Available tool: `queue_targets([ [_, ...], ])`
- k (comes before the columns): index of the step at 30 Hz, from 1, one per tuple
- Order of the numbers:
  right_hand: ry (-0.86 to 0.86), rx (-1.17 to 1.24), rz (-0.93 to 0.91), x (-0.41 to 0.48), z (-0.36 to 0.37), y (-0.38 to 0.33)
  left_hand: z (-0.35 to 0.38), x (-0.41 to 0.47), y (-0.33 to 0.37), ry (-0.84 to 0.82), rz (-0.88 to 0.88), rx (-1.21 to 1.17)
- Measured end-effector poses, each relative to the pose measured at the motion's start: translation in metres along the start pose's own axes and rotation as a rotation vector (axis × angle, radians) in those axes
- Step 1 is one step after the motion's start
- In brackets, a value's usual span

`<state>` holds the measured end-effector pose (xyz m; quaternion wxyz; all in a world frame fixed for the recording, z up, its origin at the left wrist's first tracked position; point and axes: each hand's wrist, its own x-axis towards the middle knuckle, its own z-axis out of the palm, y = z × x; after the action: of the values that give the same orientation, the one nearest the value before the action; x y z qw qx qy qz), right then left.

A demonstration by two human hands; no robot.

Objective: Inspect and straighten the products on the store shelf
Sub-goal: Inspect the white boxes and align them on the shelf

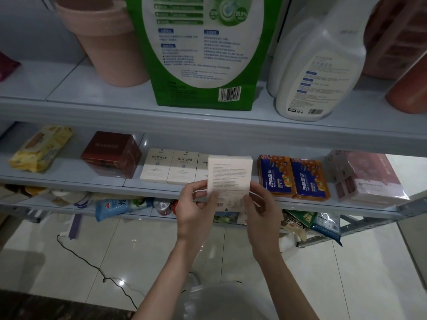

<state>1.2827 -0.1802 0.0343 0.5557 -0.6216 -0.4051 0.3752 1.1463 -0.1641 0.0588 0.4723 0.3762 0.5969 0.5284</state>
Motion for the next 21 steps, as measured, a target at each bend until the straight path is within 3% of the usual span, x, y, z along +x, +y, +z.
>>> queue_targets([
  [10,-0.168,-0.172,-0.203,-0.003,0.002,-0.002,-0.002,0.007,-0.005,0.033,-0.053,-0.028],
  [21,-0.049,0.132,-0.030,-0.001,0.000,-0.019,-0.005,0.005,0.005,-0.034,-0.016,-0.054],
])
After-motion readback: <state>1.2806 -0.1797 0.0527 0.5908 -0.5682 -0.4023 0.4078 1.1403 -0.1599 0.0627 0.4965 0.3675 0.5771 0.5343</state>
